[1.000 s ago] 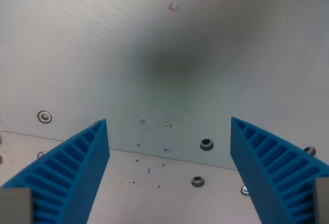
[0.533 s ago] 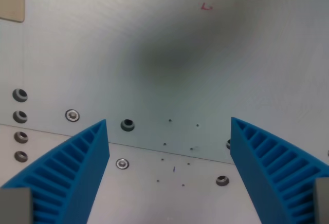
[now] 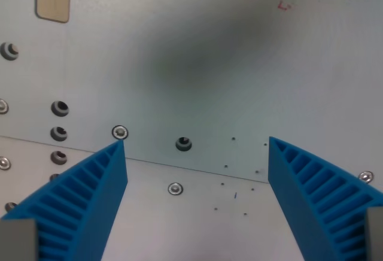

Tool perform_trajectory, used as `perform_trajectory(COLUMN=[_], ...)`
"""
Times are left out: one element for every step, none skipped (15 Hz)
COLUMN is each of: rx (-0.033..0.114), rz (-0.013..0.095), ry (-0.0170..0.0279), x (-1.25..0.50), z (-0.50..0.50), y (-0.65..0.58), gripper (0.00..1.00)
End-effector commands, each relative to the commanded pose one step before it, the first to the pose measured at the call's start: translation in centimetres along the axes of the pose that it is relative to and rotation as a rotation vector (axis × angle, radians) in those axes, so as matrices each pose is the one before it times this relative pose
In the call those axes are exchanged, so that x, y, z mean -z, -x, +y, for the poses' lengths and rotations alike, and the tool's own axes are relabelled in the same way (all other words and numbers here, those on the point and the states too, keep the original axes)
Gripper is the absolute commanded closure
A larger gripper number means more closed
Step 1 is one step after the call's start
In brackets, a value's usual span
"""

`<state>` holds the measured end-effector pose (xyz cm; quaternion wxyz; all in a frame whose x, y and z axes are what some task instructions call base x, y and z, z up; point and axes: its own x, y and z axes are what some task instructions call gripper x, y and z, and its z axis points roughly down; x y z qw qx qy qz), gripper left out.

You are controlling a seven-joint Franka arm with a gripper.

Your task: Move in gripper negative y

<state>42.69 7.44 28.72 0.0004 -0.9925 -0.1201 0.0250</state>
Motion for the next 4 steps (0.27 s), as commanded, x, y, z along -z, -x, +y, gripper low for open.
perform_trajectory(rx=[-0.0196, 0.0, 0.0, 0.0], rz=[0.0365, 0.0, 0.0, 0.0], ry=[0.00425, 0.0, 0.0, 0.0], x=[0.515, 0.0, 0.0, 0.0], z=[-1.466, -0.5, -0.5, -0.5], y=[1.015, 0.0, 0.0, 0.0], gripper=[0.0, 0.0, 0.0, 0.0])
